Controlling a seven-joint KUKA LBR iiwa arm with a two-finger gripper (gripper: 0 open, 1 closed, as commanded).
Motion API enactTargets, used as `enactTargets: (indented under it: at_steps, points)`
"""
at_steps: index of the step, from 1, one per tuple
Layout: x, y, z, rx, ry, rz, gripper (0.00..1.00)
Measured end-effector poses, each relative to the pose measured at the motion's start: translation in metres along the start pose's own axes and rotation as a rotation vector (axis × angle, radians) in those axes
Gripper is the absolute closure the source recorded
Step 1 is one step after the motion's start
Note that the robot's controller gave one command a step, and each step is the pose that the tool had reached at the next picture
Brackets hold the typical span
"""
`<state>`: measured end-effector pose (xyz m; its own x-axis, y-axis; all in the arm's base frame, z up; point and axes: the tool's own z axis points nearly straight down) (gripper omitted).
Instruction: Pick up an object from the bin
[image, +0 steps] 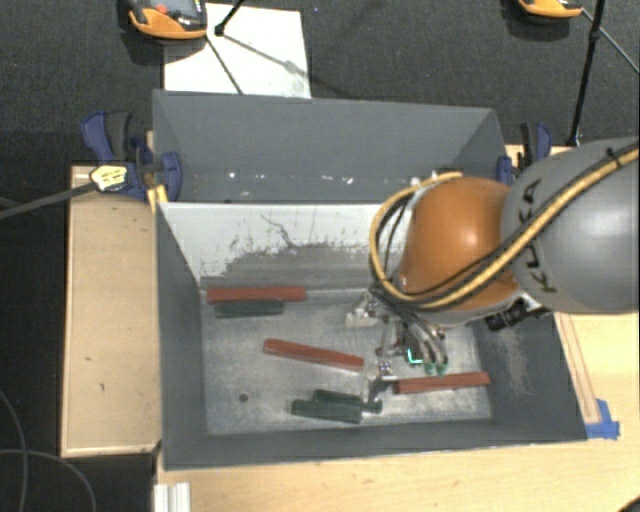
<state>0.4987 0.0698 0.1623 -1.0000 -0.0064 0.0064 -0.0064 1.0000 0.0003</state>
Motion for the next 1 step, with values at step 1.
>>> enactTargets:
  at_steps: [1]
  points:
    - [-0.0019,-0.0003,-0.0040,-0.001,-0.008,0.002,0.00]
